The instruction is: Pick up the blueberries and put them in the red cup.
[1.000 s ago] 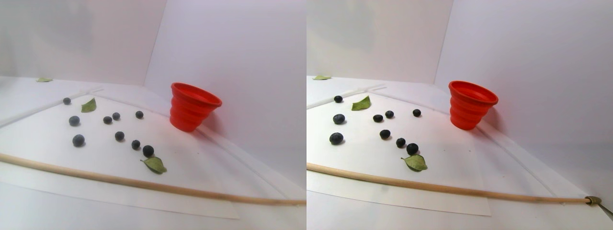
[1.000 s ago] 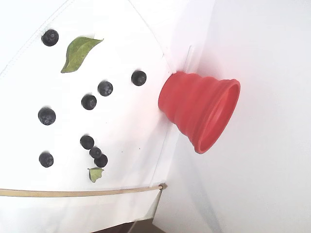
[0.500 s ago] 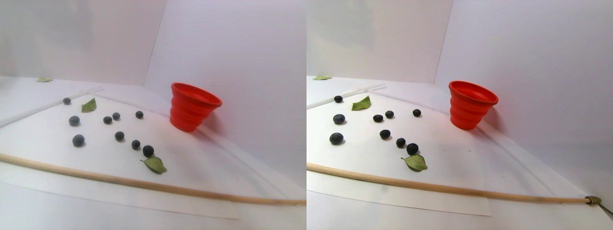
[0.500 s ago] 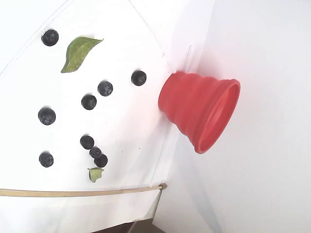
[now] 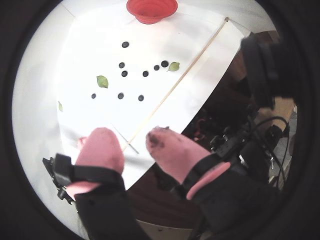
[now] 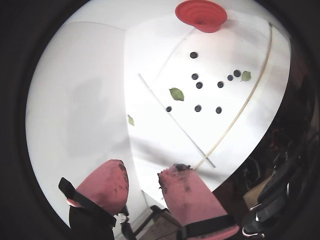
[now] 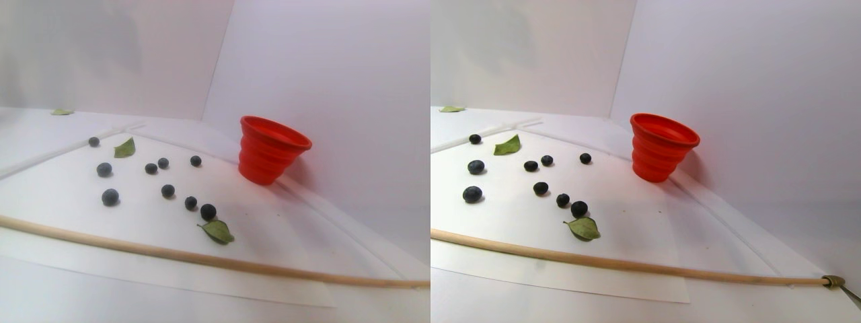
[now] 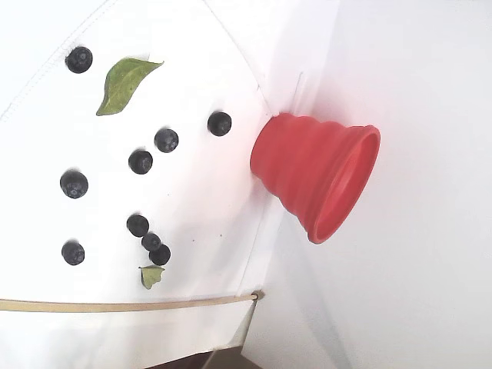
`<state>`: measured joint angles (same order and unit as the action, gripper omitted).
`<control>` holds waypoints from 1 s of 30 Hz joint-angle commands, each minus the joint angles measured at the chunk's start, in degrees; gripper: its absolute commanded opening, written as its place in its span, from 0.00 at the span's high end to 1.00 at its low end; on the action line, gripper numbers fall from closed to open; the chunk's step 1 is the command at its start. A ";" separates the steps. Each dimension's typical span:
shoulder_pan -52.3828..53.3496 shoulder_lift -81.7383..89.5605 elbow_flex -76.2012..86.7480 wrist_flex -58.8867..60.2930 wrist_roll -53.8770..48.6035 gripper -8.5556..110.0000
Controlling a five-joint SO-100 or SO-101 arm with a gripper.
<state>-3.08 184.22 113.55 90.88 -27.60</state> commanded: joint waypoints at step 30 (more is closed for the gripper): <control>-1.14 -14.85 10.37 -18.11 -32.34 0.79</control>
<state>-4.83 169.63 124.72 75.23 -58.10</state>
